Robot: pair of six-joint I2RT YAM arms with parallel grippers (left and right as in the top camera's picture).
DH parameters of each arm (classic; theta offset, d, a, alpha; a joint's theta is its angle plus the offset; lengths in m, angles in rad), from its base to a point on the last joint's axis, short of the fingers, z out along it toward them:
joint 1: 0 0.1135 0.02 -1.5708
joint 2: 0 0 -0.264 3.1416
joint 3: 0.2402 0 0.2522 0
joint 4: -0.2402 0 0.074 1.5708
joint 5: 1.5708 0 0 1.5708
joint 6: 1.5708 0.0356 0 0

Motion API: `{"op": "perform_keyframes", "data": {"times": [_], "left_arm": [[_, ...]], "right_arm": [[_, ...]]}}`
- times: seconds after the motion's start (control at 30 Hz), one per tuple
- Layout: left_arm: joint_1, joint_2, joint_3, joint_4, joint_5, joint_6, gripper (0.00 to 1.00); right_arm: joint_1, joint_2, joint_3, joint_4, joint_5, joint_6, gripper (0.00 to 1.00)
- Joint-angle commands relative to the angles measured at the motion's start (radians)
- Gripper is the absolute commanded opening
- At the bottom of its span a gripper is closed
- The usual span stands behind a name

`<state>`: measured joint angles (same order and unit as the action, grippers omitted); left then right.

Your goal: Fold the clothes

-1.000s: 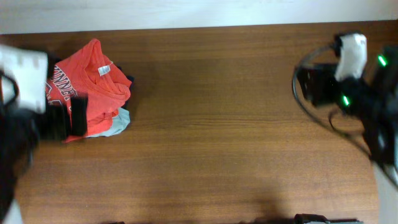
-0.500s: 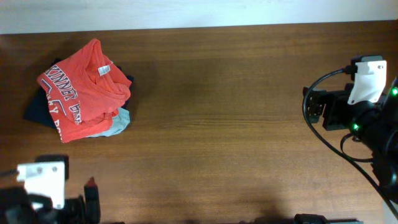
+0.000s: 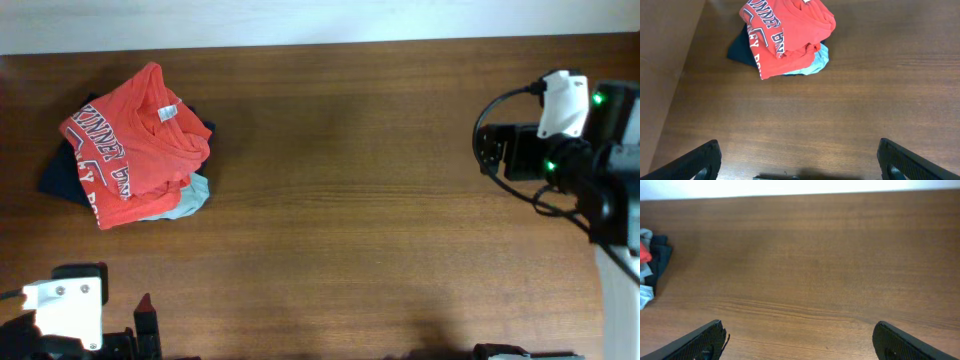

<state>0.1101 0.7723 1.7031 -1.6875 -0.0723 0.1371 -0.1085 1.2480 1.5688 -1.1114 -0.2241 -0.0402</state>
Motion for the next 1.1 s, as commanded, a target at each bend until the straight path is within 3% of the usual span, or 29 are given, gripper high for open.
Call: {"op": "perform_keyframes", "data": {"times": [0.0, 0.07, 0.2, 0.53, 0.87, 1.07], "left_arm": [[-0.005, -0.002, -0.005, 0.0, -0.014, -0.009, 0.99], [-0.005, -0.002, -0.005, 0.0, -0.014, -0.009, 0.99], [-0.005, -0.002, -0.005, 0.0, -0.014, -0.009, 0.99], [-0.005, -0.002, -0.005, 0.0, -0.014, -0.009, 0.99], [-0.005, -0.002, -0.005, 0.0, -0.014, -0.009, 0.99], [-0.005, -0.002, -0.005, 0.0, -0.014, -0.009, 0.99]], "right_arm": [[0.003, 0.056, 0.001, 0.0, 0.019, -0.008, 0.99], [0.0, 0.086, 0.019, -0.146, 0.126, -0.081, 0.99], [-0.005, 0.124, 0.018, -0.314, 0.268, -0.085, 0.99], [-0.004, 0.172, 0.018, -0.37, 0.328, -0.083, 0.98], [-0.004, 0.136, 0.019, -0.168, 0.285, 0.019, 0.99], [-0.01, -0.107, -0.005, 0.059, 0.22, 0.019, 0.98]]}}
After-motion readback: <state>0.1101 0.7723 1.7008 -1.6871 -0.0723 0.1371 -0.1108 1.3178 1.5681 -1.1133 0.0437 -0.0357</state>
